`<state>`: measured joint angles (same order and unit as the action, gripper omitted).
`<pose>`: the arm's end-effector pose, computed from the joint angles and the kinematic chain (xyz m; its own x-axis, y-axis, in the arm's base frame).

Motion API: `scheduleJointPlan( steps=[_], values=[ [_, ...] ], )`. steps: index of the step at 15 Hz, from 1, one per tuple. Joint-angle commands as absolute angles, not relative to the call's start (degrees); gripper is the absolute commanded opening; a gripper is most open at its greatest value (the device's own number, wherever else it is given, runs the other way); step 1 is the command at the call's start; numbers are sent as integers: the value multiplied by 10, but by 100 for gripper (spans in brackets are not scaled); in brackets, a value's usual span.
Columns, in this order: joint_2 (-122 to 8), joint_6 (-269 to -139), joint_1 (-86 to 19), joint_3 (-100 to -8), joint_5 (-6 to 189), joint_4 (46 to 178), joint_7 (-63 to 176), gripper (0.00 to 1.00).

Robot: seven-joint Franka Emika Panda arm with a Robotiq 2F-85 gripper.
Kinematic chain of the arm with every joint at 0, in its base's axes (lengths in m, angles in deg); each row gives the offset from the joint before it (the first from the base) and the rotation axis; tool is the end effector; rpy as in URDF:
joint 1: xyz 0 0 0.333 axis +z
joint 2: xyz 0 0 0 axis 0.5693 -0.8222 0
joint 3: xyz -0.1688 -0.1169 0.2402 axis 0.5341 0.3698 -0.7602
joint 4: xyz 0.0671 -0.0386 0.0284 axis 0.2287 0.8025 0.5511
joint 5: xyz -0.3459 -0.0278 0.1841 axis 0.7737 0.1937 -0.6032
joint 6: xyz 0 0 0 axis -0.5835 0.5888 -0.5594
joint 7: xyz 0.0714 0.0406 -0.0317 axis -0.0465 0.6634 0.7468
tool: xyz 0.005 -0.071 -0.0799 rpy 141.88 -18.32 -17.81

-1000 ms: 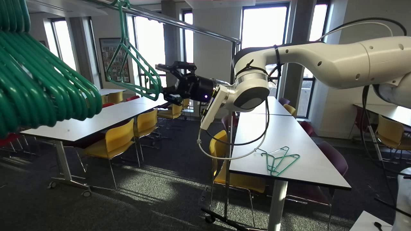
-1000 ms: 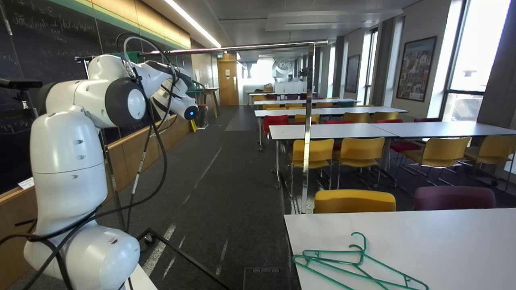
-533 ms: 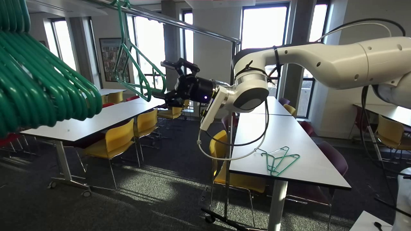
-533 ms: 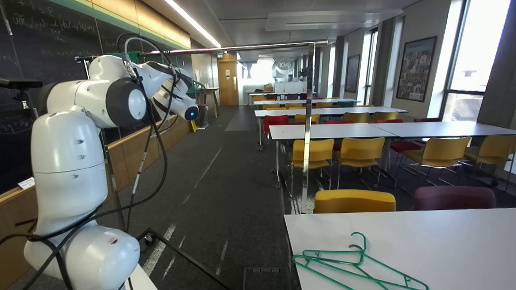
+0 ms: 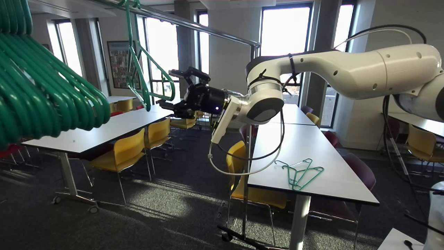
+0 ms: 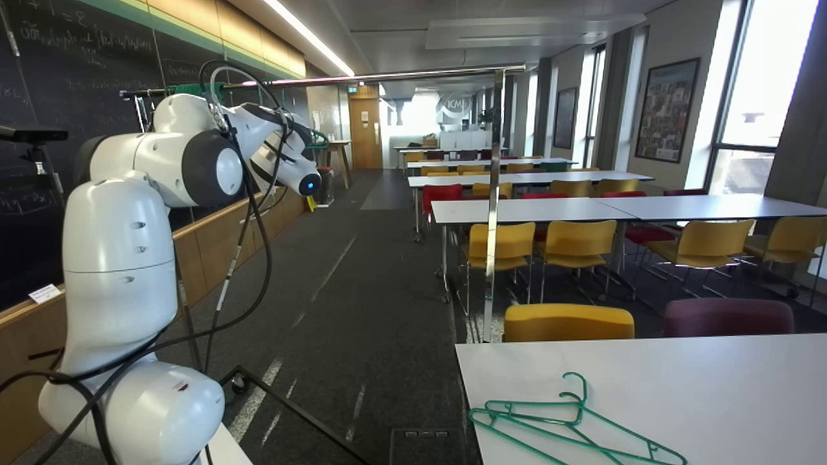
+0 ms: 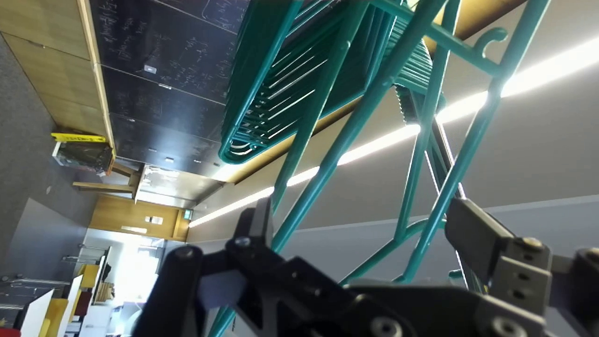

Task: Remove one hanger from the rail and place it on the table.

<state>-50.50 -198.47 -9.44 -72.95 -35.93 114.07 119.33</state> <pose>0.5009 0.4334 0.5969 0.8942 -0.2565 0.3669 0.4212 0.2045 -0.8836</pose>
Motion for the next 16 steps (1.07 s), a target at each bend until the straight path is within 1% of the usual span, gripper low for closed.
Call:
scheduleJointPlan(
  steps=[1,7,8,9,10,12,14,16],
  values=[
    [-532,-1979,-101,-741,-348,1100,1182,100],
    [-559,-1981,-92,-745,-335,1063,1179,100],
    [-562,-1979,-91,-745,-333,1057,1178,88],
    [-565,-1978,-91,-746,-331,1054,1179,72],
    [-566,-1977,-91,-747,-329,1051,1179,66],
    [-568,-1977,-90,-747,-327,1048,1179,49],
    [-570,-1977,-90,-748,-327,1045,1180,35],
    [-572,-1976,-89,-747,-328,1043,1181,19]
  ],
)
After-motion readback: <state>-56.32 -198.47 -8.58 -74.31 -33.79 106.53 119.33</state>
